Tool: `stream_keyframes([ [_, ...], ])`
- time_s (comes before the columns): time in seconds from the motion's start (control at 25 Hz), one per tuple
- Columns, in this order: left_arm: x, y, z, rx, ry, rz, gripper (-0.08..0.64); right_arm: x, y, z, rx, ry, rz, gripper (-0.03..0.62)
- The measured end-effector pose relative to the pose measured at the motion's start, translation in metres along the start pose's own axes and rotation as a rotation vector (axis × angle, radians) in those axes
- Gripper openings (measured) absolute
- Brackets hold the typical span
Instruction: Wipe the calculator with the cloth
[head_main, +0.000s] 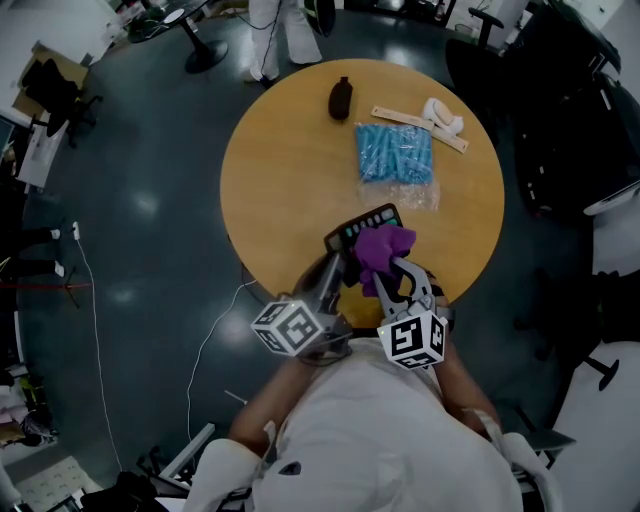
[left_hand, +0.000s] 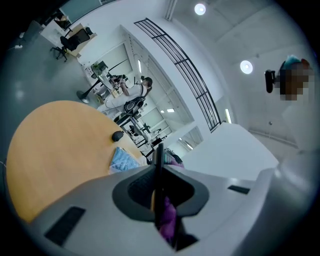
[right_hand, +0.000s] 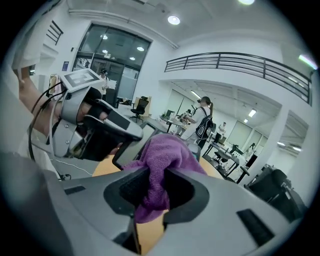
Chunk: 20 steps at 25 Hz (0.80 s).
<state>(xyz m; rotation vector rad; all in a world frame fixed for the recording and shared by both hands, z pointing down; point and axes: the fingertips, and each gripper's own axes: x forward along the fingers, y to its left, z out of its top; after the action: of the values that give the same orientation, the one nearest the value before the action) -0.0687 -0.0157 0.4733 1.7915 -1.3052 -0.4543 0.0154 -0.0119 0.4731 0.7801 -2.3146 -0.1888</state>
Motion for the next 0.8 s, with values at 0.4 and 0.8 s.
stream_keyframes([
  [0.4, -0.008, -0.007, 0.009, 0.408, 0.019, -0.002, 0.043, -0.012, -0.082, -0.085, 0.178, 0.151, -0.136, 0.098],
  [0.8, -0.004, -0.034, -0.023, 0.911, 0.162, -0.131, 0.043, -0.053, -0.024, 0.068, -0.057, -0.123, 0.213, 0.100],
])
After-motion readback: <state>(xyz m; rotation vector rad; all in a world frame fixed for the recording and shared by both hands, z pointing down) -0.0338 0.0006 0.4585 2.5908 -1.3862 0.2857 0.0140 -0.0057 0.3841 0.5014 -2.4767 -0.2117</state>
